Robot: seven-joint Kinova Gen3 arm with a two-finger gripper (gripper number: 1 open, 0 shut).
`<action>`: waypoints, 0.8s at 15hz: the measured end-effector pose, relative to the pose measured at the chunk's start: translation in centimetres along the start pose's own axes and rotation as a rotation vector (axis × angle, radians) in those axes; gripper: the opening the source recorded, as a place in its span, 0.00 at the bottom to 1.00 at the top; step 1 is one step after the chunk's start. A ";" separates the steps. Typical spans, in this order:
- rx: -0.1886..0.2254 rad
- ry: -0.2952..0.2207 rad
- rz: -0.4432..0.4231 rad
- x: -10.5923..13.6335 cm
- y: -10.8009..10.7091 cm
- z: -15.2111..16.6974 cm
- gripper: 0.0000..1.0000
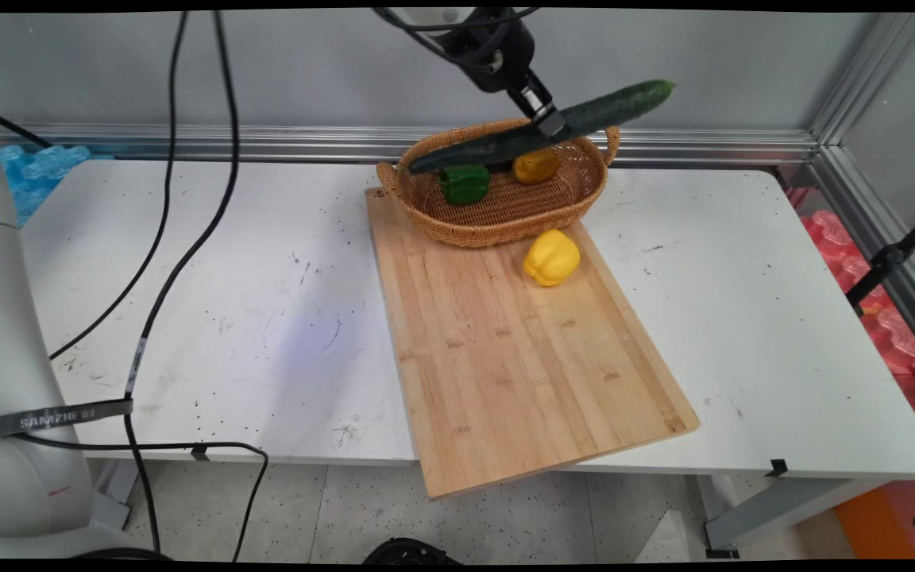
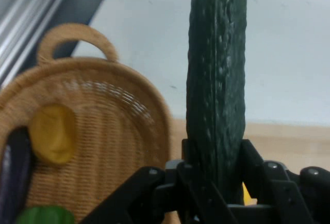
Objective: Place the picked object on the cutting board
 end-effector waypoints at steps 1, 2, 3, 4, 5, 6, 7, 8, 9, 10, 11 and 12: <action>-0.012 -0.005 0.006 -0.5 0.9 -0.7 0.00; -0.024 -0.010 0.014 -1.0 1.7 -1.4 0.00; -0.033 -0.014 0.022 -1.5 2.4 -1.9 0.00; -0.044 -0.020 0.031 -2.0 3.2 -2.4 0.00; -0.050 -0.023 0.037 -2.4 3.7 -2.7 0.00; -0.060 -0.028 0.046 -2.8 4.4 -3.1 0.00; -0.072 -0.034 0.061 -3.4 5.3 -3.4 0.00; -0.082 -0.038 0.072 -3.8 6.0 -3.5 0.00; -0.094 -0.043 0.088 -4.3 7.0 -3.6 0.00; -0.104 -0.047 0.099 -4.7 7.7 -3.5 0.00; -0.112 -0.051 0.111 -5.0 8.4 -3.4 0.00; -0.122 -0.056 0.124 -5.4 9.3 -3.1 0.00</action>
